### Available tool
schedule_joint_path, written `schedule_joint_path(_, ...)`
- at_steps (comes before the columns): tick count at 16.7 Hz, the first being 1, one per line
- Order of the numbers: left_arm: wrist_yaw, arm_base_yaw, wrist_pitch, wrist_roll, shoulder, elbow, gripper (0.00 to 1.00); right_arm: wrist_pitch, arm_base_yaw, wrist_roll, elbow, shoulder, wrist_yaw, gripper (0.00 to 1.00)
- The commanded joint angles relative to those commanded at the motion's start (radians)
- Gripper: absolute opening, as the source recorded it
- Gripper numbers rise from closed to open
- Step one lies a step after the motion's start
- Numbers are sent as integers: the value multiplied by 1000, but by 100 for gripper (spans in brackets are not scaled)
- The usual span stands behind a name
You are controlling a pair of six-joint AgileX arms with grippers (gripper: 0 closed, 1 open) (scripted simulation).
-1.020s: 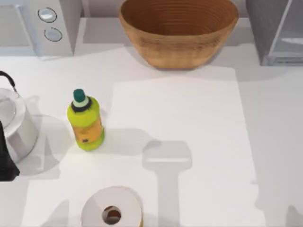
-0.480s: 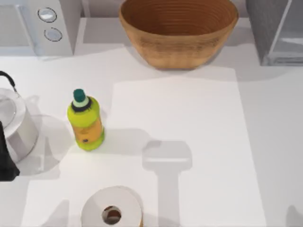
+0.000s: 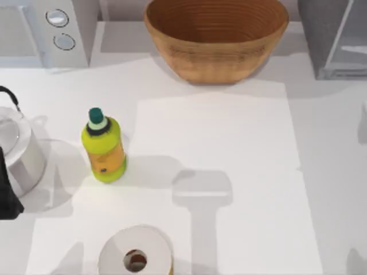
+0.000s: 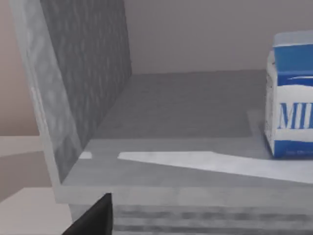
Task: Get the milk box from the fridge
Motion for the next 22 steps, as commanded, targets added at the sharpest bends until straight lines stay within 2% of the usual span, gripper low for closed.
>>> schedule_joint_path(3,0,0,0,0,0,0,100,-80,63,-4,256,138,60,100)
schedule_joint_path(7,0,0,0,0,0,0,100,-185,48,-57,491,277,123,100)
schedule_joint_path(10,0,0,0,0,0,0,100,-228,21,-90,559,319,145,100)
schedule_joint_path(15,0,0,0,0,0,0,100,-229,26,-91,561,316,148,100)
schedule_joint_path(22,0,0,0,0,0,0,100,-348,105,-94,755,400,234,100)
